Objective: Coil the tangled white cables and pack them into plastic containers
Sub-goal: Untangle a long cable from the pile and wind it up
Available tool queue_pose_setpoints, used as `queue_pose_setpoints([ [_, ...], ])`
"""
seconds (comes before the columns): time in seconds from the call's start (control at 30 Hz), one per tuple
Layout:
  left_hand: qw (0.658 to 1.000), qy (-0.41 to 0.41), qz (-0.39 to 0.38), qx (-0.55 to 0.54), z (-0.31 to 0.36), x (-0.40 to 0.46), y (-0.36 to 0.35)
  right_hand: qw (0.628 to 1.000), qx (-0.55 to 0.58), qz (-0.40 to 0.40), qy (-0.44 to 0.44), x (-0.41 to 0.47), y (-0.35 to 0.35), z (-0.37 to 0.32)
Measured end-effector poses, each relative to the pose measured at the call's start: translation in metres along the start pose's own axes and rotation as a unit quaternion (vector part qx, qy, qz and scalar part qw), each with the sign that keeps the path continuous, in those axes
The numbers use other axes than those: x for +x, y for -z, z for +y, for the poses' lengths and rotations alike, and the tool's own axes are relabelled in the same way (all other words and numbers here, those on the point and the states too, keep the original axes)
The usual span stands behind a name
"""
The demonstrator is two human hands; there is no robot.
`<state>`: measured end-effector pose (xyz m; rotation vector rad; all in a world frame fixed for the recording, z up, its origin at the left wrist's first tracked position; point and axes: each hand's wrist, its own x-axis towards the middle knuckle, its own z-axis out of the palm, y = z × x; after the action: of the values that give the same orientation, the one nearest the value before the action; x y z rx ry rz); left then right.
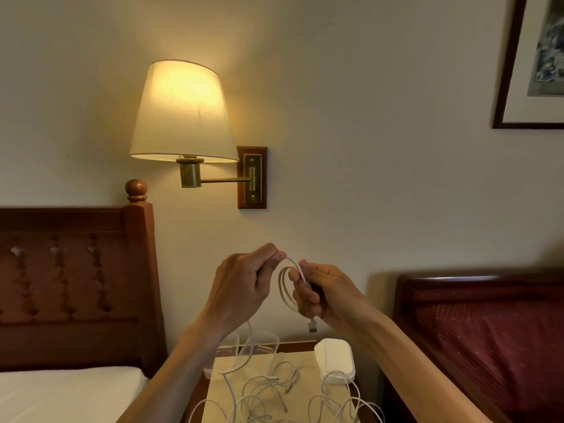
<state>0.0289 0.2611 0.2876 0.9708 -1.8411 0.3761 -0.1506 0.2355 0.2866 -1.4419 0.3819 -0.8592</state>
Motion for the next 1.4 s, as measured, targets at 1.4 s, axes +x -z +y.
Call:
queue_pose_setpoints([
  [1.4, 0.99, -0.076, -0.037, 0.111, -0.006, 0.0, -0.008, 0.991, -0.134, 0.013, -0.021, -0.002, 0.005, -0.003],
])
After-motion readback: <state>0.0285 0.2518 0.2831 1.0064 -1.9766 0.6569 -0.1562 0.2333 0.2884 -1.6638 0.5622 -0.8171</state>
